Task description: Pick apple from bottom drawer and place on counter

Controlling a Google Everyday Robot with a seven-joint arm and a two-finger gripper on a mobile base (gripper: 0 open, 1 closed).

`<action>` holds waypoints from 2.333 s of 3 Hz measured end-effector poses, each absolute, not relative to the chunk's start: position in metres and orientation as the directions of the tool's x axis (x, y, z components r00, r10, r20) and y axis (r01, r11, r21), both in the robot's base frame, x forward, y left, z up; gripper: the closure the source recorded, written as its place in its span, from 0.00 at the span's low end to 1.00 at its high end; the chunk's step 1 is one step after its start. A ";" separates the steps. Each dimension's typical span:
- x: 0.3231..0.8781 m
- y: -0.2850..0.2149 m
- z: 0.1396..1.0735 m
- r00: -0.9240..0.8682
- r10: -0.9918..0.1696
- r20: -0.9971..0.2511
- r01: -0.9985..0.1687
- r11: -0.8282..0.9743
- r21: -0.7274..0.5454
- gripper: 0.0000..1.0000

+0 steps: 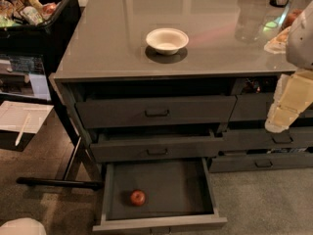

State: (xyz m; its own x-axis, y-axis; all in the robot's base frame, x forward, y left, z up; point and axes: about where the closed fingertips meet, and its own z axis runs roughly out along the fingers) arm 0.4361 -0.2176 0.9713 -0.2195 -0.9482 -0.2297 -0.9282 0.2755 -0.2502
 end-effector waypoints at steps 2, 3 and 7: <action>0.428 -0.211 0.870 -0.218 -0.914 -0.341 -0.930 0.301 -0.213 0.00; 0.420 -0.197 0.792 -0.211 -0.872 -0.442 -0.936 0.311 -0.165 0.00; 0.466 -0.060 0.574 -0.291 -0.560 -0.776 -0.903 0.428 0.030 0.00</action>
Offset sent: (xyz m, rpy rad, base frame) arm 0.0236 0.0112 -0.1922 0.2470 -0.1032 -0.0434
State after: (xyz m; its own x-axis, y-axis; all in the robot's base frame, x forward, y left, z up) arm 0.4658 -0.0603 0.5742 -0.2906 -0.5602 -0.7757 -0.9034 0.4277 0.0295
